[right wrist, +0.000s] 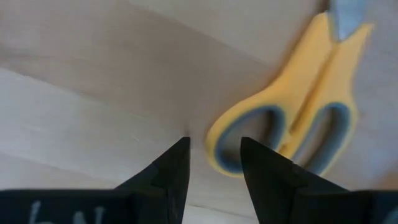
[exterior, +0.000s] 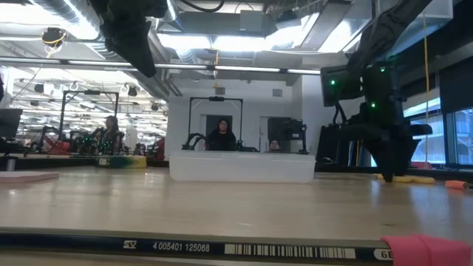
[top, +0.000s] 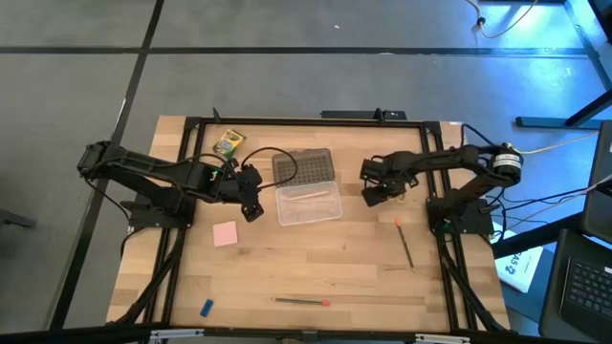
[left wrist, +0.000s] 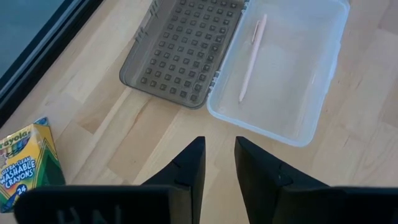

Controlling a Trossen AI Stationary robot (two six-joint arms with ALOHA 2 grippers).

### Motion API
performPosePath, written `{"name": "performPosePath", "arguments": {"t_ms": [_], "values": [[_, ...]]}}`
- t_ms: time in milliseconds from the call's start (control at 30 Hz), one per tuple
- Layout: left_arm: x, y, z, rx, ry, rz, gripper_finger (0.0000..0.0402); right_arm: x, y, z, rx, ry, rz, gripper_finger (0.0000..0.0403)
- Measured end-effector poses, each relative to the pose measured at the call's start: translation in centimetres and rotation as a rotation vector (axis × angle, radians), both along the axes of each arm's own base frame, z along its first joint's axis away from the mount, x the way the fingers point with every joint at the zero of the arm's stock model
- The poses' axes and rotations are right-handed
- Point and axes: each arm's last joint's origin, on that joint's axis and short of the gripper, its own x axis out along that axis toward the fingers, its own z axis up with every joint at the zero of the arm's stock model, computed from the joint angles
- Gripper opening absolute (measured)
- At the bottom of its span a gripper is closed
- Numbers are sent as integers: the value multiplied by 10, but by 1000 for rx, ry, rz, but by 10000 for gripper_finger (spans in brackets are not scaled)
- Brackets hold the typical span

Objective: Pack school essentials
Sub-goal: Put the yellow scissors into the black supply box

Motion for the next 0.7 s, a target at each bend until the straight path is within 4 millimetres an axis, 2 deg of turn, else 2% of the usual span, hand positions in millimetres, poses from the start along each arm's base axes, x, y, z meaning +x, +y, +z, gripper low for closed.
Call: {"name": "performPosePath", "arguments": {"t_ms": [300,600,700], "values": [[0,0,0,0,0,0,80,1,-9,-5,62,-24,76,133],[0,0,0,0,0,0,80,0,-10,-5,70,-27,107,37],[0,0,0,0,0,-1,80,0,-10,-5,68,-22,148,19]]}}
